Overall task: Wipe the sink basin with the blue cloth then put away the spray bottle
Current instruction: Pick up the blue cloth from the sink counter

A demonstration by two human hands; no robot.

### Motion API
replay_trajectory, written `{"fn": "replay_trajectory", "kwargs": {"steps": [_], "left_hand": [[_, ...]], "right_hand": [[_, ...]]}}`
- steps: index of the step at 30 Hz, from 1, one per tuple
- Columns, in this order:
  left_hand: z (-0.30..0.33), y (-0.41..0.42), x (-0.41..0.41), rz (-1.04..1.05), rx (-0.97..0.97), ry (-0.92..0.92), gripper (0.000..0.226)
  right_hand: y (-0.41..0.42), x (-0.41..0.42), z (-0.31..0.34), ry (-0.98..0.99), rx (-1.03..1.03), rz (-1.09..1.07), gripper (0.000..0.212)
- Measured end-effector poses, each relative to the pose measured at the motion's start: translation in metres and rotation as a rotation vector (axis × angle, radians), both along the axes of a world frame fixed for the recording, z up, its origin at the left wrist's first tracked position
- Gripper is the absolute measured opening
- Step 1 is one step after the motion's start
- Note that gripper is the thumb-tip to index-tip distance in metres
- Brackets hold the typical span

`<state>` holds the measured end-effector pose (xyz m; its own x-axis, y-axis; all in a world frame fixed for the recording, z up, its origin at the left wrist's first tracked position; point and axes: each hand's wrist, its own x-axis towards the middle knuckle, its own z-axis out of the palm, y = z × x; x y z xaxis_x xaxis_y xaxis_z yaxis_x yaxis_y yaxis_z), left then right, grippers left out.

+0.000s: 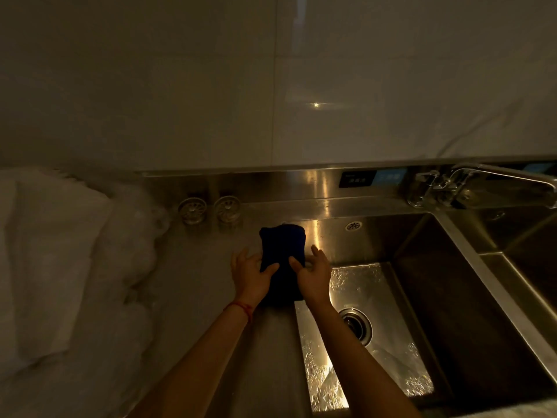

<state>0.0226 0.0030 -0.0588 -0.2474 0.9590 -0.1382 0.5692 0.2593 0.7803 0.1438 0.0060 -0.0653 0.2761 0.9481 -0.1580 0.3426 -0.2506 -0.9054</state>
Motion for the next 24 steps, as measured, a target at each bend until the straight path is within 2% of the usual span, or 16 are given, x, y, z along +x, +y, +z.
{"fn": "replay_trajectory", "kwargs": {"steps": [4, 10, 13, 19, 24], "left_hand": [[0.006, 0.010, 0.006, -0.029, 0.037, -0.123, 0.043], [0.013, 0.018, 0.019, 0.040, -0.044, -0.481, 0.043], [0.017, 0.021, 0.024, 0.024, -0.069, -0.574, 0.044], [0.019, 0.024, 0.033, -0.083, -0.046, -0.494, 0.048], [0.017, 0.027, 0.044, -0.129, -0.037, -0.426, 0.041]], "right_hand": [[0.004, 0.010, 0.010, 0.027, 0.056, -0.016, 0.042], [0.002, 0.020, 0.025, 0.108, 0.104, -0.054, 0.036], [-0.001, 0.026, 0.029, 0.123, 0.123, -0.063, 0.033], [-0.007, 0.033, 0.034, 0.078, 0.140, -0.092, 0.033], [-0.015, 0.044, 0.039, 0.060, 0.138, -0.129, 0.034]]}}
